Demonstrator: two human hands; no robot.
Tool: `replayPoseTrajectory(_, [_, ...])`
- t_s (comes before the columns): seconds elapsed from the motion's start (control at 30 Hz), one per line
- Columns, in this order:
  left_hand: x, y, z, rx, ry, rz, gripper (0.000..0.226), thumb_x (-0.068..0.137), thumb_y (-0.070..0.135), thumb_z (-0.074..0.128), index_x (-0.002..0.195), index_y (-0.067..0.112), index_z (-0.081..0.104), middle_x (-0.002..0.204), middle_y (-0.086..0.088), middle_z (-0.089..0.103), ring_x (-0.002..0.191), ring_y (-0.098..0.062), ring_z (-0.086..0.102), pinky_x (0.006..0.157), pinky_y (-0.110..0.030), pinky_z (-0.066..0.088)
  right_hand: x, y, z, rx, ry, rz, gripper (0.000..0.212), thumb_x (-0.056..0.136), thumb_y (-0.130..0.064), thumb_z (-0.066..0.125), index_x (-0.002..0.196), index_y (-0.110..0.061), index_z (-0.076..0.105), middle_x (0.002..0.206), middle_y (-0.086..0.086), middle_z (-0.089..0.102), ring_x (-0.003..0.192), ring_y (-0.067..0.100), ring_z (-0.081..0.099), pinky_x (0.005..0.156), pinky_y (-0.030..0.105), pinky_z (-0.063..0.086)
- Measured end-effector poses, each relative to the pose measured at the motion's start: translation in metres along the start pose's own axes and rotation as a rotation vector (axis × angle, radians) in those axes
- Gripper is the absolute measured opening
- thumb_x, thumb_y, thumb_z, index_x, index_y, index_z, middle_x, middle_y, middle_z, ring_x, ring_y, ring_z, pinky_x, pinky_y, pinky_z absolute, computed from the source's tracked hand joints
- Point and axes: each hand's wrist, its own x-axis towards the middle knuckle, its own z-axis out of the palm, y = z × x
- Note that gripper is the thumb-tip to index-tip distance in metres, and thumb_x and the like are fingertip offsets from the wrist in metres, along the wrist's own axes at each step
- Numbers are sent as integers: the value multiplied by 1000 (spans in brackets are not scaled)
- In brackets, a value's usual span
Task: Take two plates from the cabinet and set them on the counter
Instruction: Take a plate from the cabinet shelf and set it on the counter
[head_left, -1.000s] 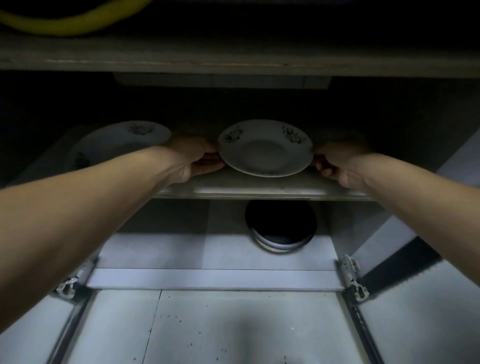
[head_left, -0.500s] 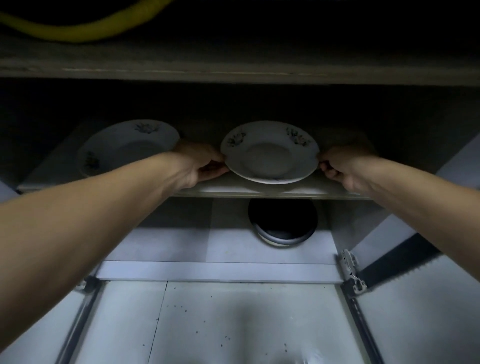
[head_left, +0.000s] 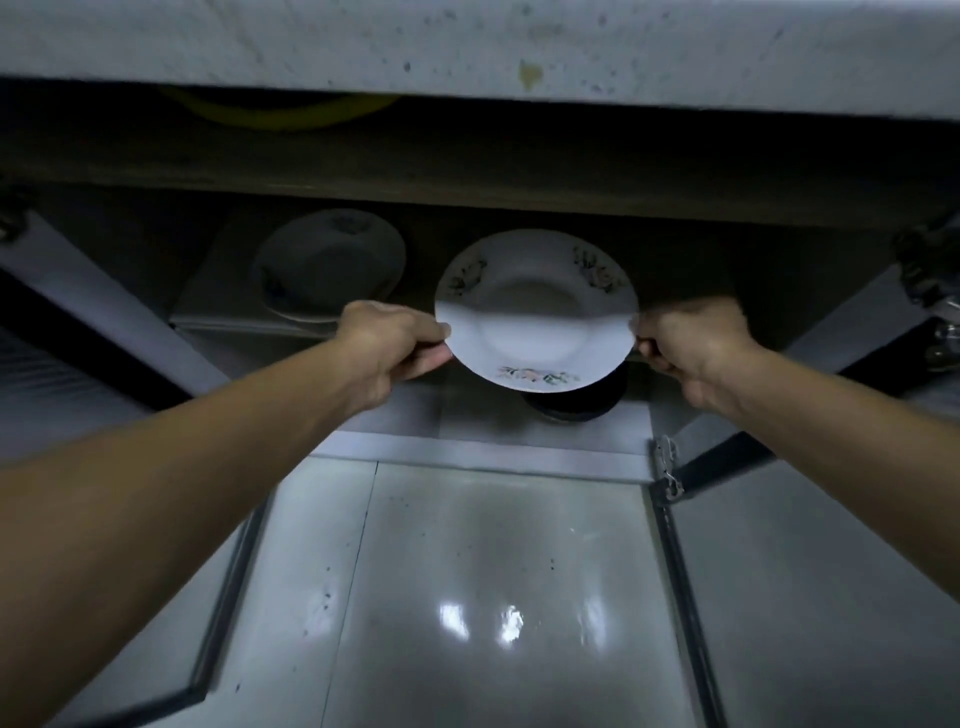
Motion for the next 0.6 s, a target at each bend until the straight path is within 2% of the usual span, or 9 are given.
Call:
replayPoseTrajectory(0.07, [-24, -1, -8, 4, 17, -16, 6, 74, -8, 74, 73, -3, 69, 81, -21, 73, 64, -23, 74, 56, -23, 58, -21, -4, -8, 2, -22, -2, 7, 84, 2, 63, 79, -3, 65, 65, 9, 60, 47, 10, 51, 34, 11, 42])
replayPoseTrajectory(0.13, [-50, -3, -16, -7, 40, -27, 5, 73, -7, 75, 76, -5, 70, 84, -22, 73, 67, -25, 74, 57, -24, 58, -43, -4, -16, -21, -46, -16, 14, 84, 3, 62, 73, -6, 64, 63, 9, 59, 48, 10, 50, 34, 11, 41])
replayPoseTrajectory(0.23, [-90, -7, -27, 1, 57, -46, 8, 76, -5, 74, 83, -6, 71, 83, -22, 73, 65, -24, 73, 54, -22, 58, -73, -2, -26, -37, -56, -22, 14, 83, 4, 62, 72, -3, 65, 61, 10, 58, 46, 11, 47, 34, 13, 38])
replayPoseTrajectory(0.3, [-115, -10, -34, -7, 61, -62, 8, 77, -5, 73, 85, -6, 71, 82, -21, 73, 61, -22, 73, 53, -21, 57, -92, 0, -32, -49, -63, -13, 11, 82, 4, 63, 73, -2, 67, 61, 10, 59, 48, 12, 47, 37, 16, 41])
replayPoseTrajectory(0.43, [-159, -11, -49, -26, 78, -67, 8, 77, -5, 72, 85, -6, 71, 72, -14, 75, 55, -19, 72, 52, -20, 57, -132, 1, -44, -65, -70, -29, 24, 80, 3, 62, 62, -11, 66, 61, 9, 60, 46, 10, 47, 39, 16, 42])
replayPoseTrajectory(0.5, [-182, -12, -61, -55, 64, -53, 3, 77, -6, 72, 80, -5, 71, 63, -9, 75, 56, -19, 72, 53, -20, 57, -156, 0, -49, -55, -70, -34, 25, 80, 4, 61, 60, -10, 66, 59, 10, 59, 42, 9, 46, 37, 15, 40])
replayPoseTrajectory(0.6, [-221, -12, -81, -75, 64, -30, 6, 76, -7, 72, 72, -2, 71, 58, -6, 74, 57, -19, 72, 53, -20, 57, -198, -2, -56, -36, -72, -46, 25, 80, 4, 62, 61, -11, 67, 56, 7, 58, 37, 4, 47, 37, 16, 42])
